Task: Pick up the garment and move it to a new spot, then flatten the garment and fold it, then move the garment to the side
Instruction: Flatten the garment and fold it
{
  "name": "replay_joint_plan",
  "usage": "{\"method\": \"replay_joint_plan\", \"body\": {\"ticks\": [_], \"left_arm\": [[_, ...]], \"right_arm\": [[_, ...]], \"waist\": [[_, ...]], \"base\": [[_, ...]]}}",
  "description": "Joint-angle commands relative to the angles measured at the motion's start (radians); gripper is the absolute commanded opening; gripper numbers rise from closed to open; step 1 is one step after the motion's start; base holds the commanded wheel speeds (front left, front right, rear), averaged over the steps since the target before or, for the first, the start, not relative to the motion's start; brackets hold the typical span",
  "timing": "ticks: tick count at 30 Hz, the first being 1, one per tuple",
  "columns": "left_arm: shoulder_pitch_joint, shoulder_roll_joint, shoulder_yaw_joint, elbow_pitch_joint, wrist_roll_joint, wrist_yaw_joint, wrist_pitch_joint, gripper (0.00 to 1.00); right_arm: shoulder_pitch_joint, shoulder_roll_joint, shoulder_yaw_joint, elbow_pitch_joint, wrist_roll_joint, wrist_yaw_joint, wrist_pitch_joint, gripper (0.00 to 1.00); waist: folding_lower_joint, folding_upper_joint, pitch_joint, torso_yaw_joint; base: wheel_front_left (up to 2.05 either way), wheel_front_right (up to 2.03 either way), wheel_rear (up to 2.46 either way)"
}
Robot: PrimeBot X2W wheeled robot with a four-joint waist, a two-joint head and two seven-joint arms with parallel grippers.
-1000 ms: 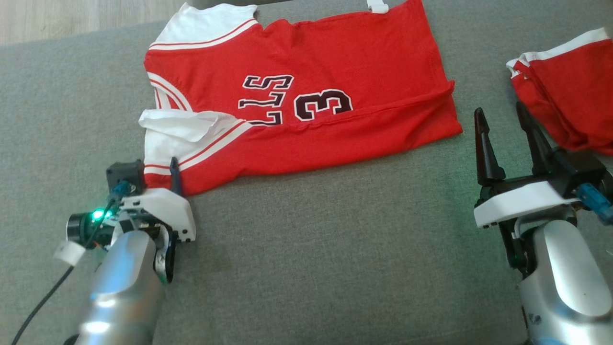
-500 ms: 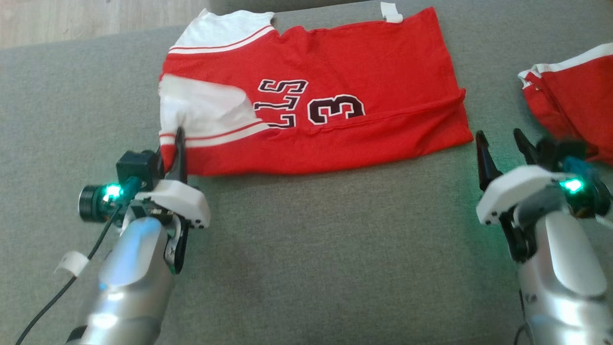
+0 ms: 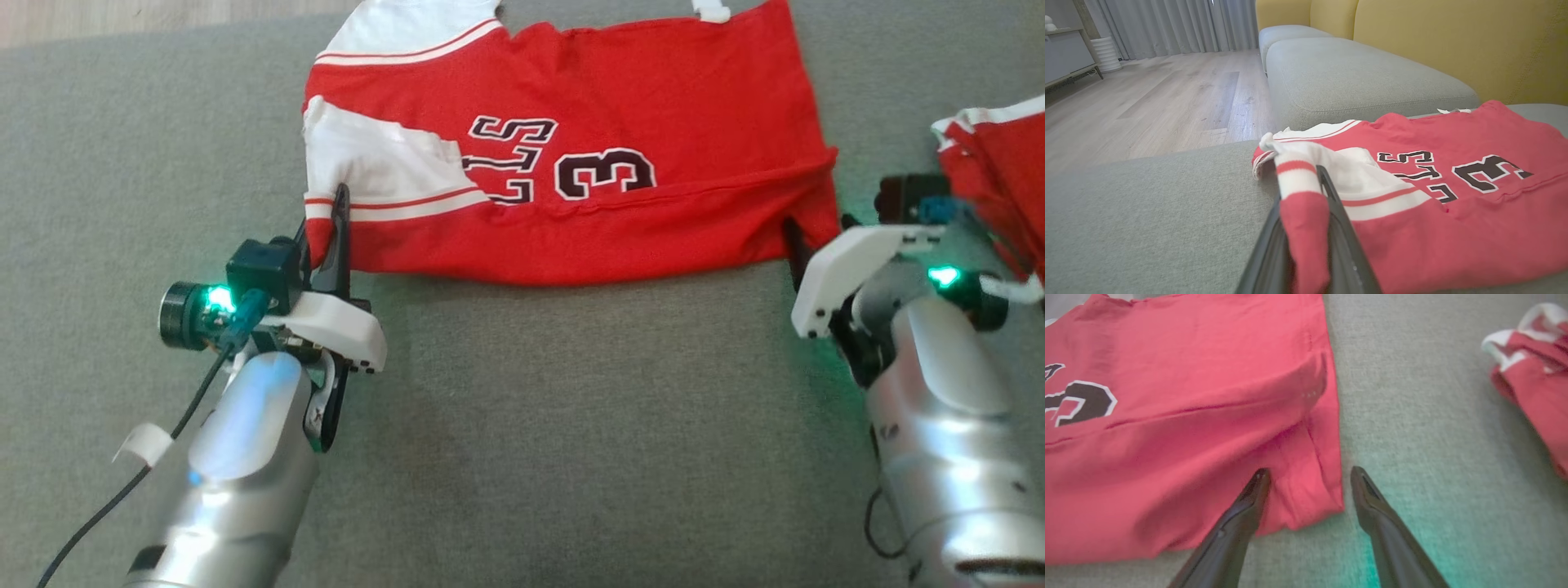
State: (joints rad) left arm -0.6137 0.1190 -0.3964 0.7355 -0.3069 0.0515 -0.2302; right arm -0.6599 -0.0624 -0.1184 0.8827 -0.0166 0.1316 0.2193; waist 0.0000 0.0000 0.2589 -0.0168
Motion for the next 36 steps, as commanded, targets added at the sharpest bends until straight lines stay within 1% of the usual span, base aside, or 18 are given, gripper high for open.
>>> {"method": "replay_joint_plan", "body": {"ticks": [1,2,3,4,9,13,17,22,29,30,36], "left_arm": [[-0.049,0.019,0.020,-0.033,0.007,-0.003,-0.009,0.00],[-0.049,0.017,0.020,-0.033,0.006,-0.001,-0.009,0.00],[-0.048,0.017,0.019,-0.032,0.005,0.000,-0.009,0.00],[-0.048,0.017,0.019,-0.030,0.004,0.001,-0.009,0.00],[-0.042,0.025,0.019,-0.013,-0.004,0.006,-0.003,0.00],[-0.032,0.040,0.025,0.003,-0.015,0.005,0.002,0.00],[-0.013,0.054,0.028,0.015,-0.025,0.004,0.008,0.00],[0.024,0.065,0.027,0.022,-0.038,0.000,0.018,0.00],[0.102,0.083,0.020,0.006,-0.055,-0.002,0.042,0.00],[0.102,0.083,0.020,0.006,-0.055,-0.002,0.042,0.00],[0.187,0.099,0.011,-0.037,-0.070,-0.002,0.076,0.00]], "right_arm": [[-0.041,0.012,0.017,0.003,-0.020,-0.001,0.009,1.00],[-0.052,0.012,0.021,0.024,-0.032,-0.001,0.014,1.00],[-0.062,0.012,0.023,0.043,-0.042,-0.001,0.016,0.65],[-0.071,0.012,0.026,0.059,-0.057,-0.001,0.014,0.00],[-0.102,0.004,0.032,0.098,-0.101,-0.001,-0.032,0.00],[-0.118,-0.026,0.051,0.111,-0.080,-0.001,-0.077,0.00],[-0.122,-0.062,0.102,0.119,-0.034,-0.001,-0.087,0.00],[-0.096,-0.101,0.185,0.111,0.058,-0.001,-0.060,0.00],[0.000,-0.161,0.300,0.036,0.211,-0.001,0.018,0.00],[0.000,-0.161,0.300,0.036,0.211,-0.001,0.018,0.00],[0.119,-0.218,0.372,-0.080,0.338,-0.001,0.114,0.00]], "waist": [[0.0000,0.0000,0.009,0.011],[0.0000,0.0000,0.010,0.015],[0.0000,0.0000,0.012,0.018],[0.0000,0.0000,0.012,0.020],[0.0000,0.0000,0.003,0.026],[0.0000,0.0000,-0.021,0.018],[0.0000,0.0000,-0.057,0.004],[0.0000,0.0000,-0.110,-0.007],[0.0000,0.0000,-0.190,-0.016],[0.0000,0.0000,-0.190,-0.016],[0.0000,0.0000,-0.250,-0.022]], "base": [[0.00,0.00,0.00],[0.00,0.00,0.00],[0.00,0.00,0.00],[0.00,0.00,0.00],[0.00,0.00,0.00],[0.00,0.00,0.00],[0.00,0.00,0.00],[0.00,0.00,0.00],[0.00,0.00,0.00],[0.00,0.00,0.00],[0.00,0.00,0.00]]}}
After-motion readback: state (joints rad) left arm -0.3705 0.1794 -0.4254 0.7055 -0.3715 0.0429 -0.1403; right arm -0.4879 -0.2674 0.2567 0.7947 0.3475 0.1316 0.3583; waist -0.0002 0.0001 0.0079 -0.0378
